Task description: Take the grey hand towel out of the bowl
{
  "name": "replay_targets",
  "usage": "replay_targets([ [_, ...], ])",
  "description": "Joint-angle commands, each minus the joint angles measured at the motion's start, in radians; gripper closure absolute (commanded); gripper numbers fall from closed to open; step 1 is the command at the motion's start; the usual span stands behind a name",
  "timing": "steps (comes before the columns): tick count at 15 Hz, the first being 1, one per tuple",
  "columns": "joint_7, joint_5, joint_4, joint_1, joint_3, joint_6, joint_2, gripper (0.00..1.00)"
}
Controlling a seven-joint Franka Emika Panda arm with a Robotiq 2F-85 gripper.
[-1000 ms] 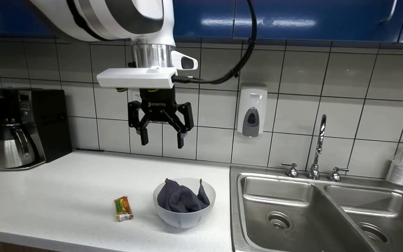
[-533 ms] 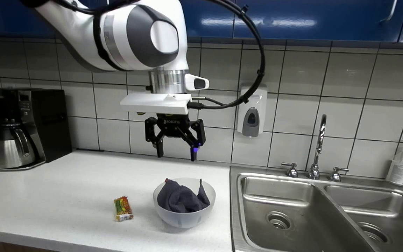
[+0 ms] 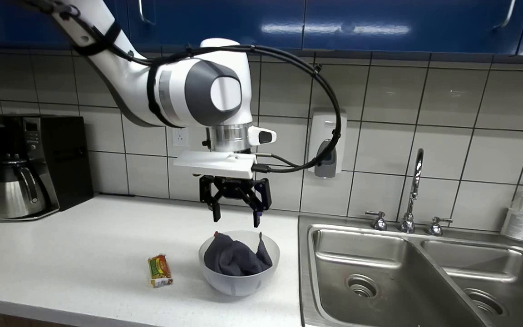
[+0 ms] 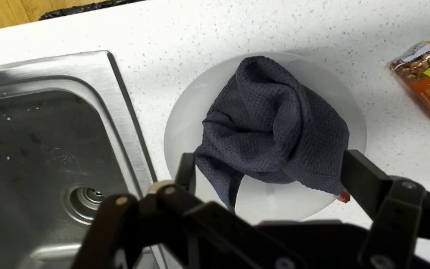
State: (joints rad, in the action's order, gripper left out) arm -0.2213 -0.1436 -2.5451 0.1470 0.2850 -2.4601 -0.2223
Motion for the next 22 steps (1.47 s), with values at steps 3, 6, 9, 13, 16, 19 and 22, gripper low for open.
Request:
replay_targets([
  [3, -0.054, 0.076, 0.062, 0.000, -0.021, -0.059, 0.126, 0.00],
  [6, -0.069, 0.108, 0.083, -0.001, -0.036, -0.077, 0.177, 0.00],
  [9, -0.075, 0.122, 0.102, 0.000, -0.055, -0.082, 0.219, 0.00],
  [13, -0.080, 0.139, 0.119, 0.005, -0.077, -0.081, 0.265, 0.00],
  [16, -0.081, 0.141, 0.128, 0.009, -0.088, -0.080, 0.292, 0.00],
  [19, -0.081, 0.141, 0.132, 0.011, -0.095, -0.077, 0.313, 0.00],
  [22, -0.084, 0.145, 0.134, 0.013, -0.103, -0.077, 0.329, 0.00],
])
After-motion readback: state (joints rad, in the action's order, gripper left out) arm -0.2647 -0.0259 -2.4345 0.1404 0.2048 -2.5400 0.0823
